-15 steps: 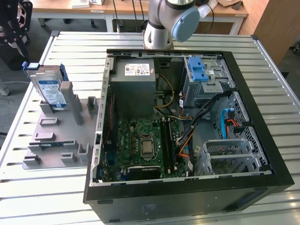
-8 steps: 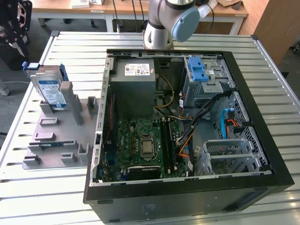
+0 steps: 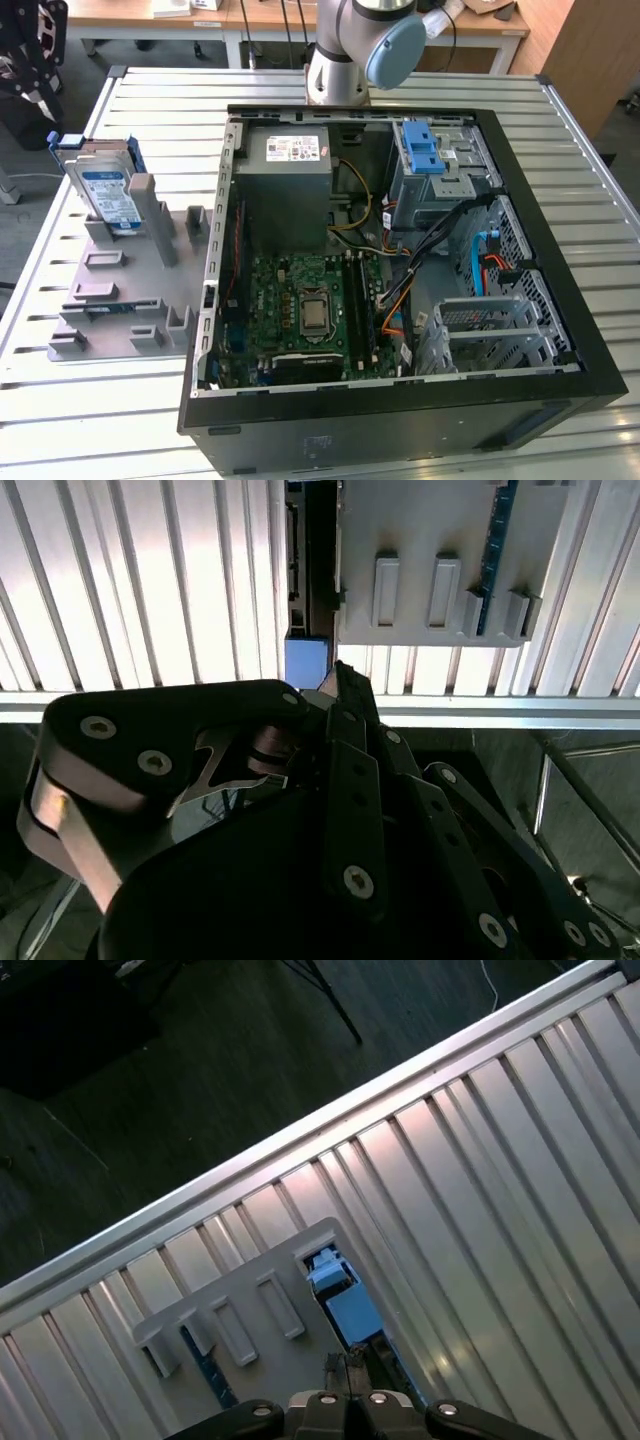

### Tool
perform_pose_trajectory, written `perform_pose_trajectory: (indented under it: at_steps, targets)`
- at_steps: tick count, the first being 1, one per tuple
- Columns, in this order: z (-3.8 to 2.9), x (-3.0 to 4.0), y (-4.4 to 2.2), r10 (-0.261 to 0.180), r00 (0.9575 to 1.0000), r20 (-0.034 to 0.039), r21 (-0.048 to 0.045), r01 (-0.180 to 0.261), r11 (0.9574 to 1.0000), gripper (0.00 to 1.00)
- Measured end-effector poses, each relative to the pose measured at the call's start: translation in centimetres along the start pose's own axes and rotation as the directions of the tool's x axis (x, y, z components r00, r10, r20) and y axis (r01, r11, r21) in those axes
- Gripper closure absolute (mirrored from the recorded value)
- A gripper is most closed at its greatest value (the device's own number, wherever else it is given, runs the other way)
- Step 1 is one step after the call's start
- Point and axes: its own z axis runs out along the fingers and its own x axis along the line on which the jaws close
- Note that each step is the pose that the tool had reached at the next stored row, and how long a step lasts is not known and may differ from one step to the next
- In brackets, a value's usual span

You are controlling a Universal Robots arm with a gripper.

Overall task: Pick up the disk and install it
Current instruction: 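Pick up the disk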

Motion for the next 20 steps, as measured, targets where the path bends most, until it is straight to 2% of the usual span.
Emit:
perform_pose_trajectory:
  at_steps: [3, 6, 10, 17, 20]
  targets:
    - [0.01, 0.0, 0.01, -0.052, 0.9986, -0.0007, -0.0014, 0.052, 0.9986, 0.9]
    - [0.03, 0.01, 0.0, -0.103, 0.9947, -0.001, -0.0024, 0.103, 0.9947, 0.9]
    - [0.05, 0.0, 0.0, -0.165, 0.9863, -0.0009, -0.0027, 0.165, 0.9863, 0.9]
    - [0.08, 0.01, 0.0, -0.255, 0.9669, -0.001, -0.0032, 0.255, 0.9669, 0.9]
    - [0.08, 0.01, 0.0, -0.259, 0.9659, -0.001, -0.0034, 0.259, 0.9659, 0.9]
